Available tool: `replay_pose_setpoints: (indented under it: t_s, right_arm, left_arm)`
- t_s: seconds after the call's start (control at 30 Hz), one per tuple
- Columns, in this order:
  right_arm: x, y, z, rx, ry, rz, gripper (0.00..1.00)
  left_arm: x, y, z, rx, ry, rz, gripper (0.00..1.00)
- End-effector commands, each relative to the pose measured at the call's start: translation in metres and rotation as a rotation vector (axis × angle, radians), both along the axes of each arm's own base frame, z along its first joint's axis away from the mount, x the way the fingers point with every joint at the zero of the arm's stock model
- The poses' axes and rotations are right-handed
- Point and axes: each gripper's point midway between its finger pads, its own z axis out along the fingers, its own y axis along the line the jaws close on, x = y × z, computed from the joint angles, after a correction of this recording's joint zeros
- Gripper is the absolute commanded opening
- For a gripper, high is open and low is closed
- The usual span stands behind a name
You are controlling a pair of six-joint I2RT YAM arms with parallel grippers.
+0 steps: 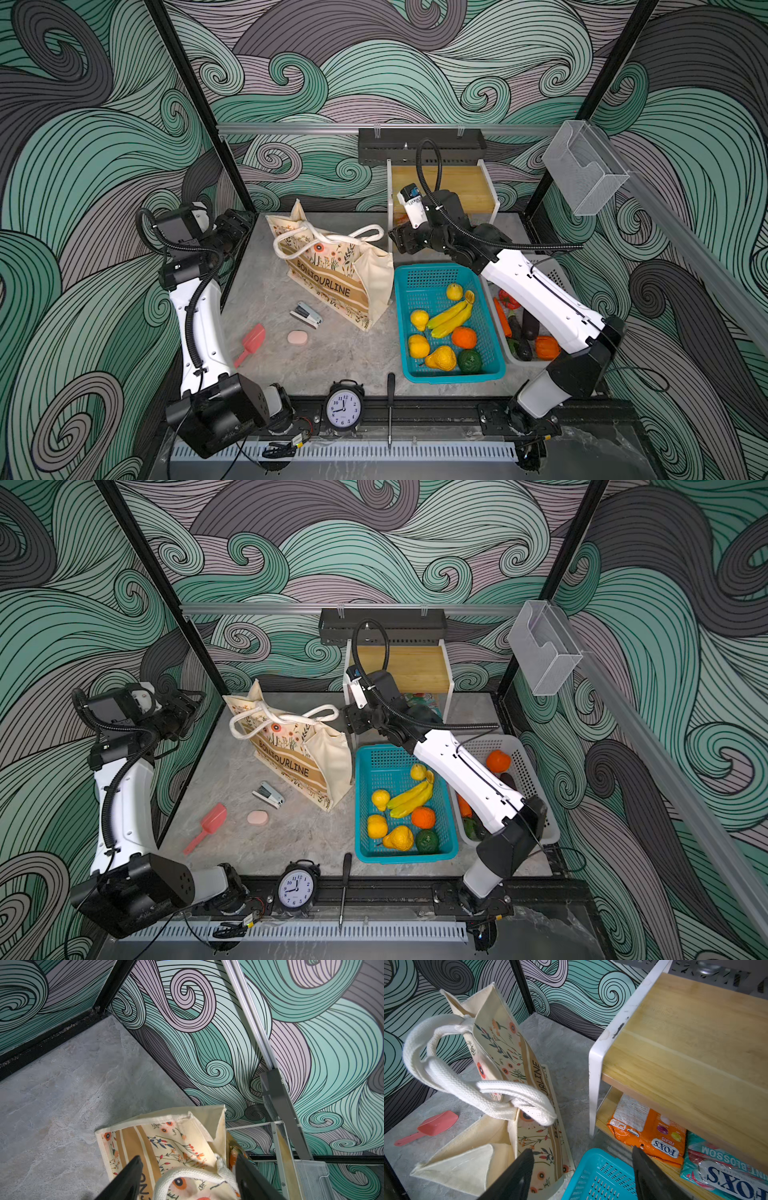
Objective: Place the food into the grocery bag and tie it
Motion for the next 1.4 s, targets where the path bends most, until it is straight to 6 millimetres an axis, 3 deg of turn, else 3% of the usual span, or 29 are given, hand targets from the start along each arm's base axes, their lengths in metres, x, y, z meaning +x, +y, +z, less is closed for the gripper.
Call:
replay_pose_setpoints:
  t_s: [0.0,0.07,0.2,0.3,0.53,0.7,0.77,0.87,1.07,1.37]
  right_arm:
    - [-0.006,-0.012,0.005,-0.006,-0.016,-0.024,0.77]
    - [-0.013,-0.022,0.012,0.017,-0.029,-0.051,0.99]
    - [-0.031,-0.045,0.016,0.041,-0.060,-0.067,0.99]
    - [-0.039,-0.073,0.006,0.059,-0.062,-0.129,0.99]
    - [-0.050,-0.151,-0.043,0.122,0.022,-0.332,0.99]
    - [-0.047,-0.196,-0.080,0.214,0.051,-0.475,0.99]
    - [-0.042,-0.212,-0.096,0.244,0.049,-0.534,0.99]
    - [-0.038,-0.232,-0.115,0.269,0.053,-0.596,0.99]
    - [-0.026,-0.258,-0.145,0.148,0.045,-0.667,0.99]
    - [-0.002,-0.280,-0.168,-0.055,-0.128,-0.687,0.99]
  left_arm:
    - [-0.009,-0.007,0.018,0.049,-0.056,-0.023,0.82]
    - [-0.016,-0.011,0.022,0.092,-0.069,-0.033,0.91]
    - [-0.032,-0.024,0.007,0.151,-0.078,-0.027,0.97]
    - [-0.041,-0.038,-0.017,0.171,-0.066,-0.040,0.98]
    - [-0.063,-0.075,-0.082,0.219,0.020,-0.082,0.98]
    - [-0.058,-0.096,-0.140,0.330,0.109,-0.117,0.98]
    - [-0.056,-0.095,-0.156,0.333,0.161,-0.113,0.98]
    - [-0.049,-0.099,-0.159,0.357,0.132,-0.110,0.97]
    - [-0.047,-0.083,-0.171,0.569,0.071,-0.020,0.96]
    - [-0.027,-0.063,-0.189,0.777,0.094,0.022,0.95]
